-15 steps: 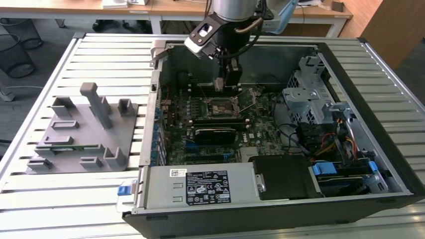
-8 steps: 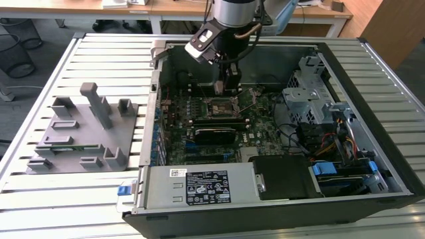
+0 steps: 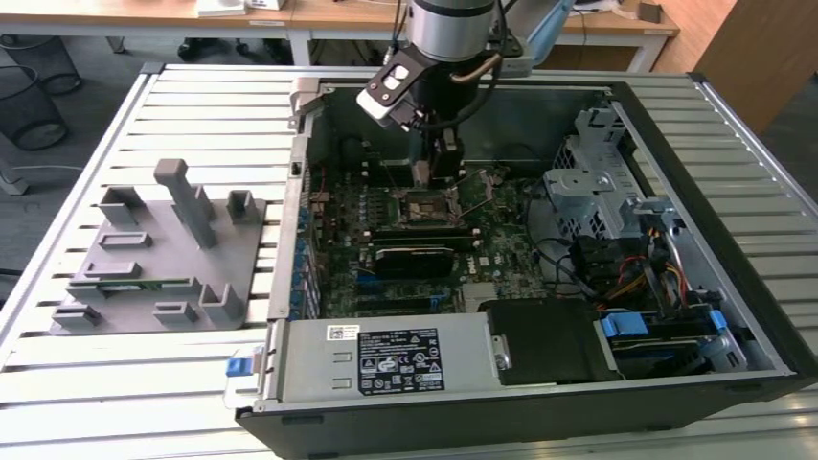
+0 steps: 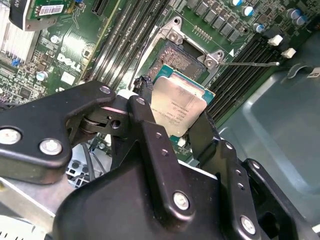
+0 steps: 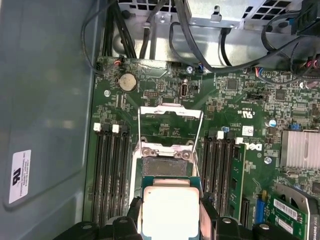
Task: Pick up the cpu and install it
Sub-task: 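Place the cpu into insertion slot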
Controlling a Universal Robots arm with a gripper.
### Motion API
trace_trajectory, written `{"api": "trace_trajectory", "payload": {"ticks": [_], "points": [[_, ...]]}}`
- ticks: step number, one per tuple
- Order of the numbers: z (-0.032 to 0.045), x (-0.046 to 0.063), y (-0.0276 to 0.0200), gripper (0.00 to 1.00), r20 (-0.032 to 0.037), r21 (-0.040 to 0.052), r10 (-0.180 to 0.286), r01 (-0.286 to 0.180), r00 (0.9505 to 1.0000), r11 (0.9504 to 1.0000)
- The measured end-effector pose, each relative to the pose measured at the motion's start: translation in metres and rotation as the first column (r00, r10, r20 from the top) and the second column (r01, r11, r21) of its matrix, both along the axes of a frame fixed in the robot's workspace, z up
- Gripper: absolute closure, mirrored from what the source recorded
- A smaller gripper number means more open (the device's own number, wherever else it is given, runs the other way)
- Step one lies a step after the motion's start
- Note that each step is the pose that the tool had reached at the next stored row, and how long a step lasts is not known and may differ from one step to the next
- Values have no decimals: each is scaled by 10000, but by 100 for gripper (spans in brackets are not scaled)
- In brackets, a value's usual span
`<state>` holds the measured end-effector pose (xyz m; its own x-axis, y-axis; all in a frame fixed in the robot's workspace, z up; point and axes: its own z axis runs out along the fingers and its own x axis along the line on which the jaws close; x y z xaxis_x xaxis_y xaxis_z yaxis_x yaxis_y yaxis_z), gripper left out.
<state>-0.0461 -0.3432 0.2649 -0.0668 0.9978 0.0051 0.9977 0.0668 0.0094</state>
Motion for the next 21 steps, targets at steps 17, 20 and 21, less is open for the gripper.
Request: {"api": "trace_trajectory", "payload": {"ticks": [17,20,21], "points": [[-168,1,12,46,27,-1,66,-66,10000,10000],[-208,1,19,46,32,-1,-8,8,10000,10000],[-223,2,21,46,35,-1,-10,10,10000,10000]]}}
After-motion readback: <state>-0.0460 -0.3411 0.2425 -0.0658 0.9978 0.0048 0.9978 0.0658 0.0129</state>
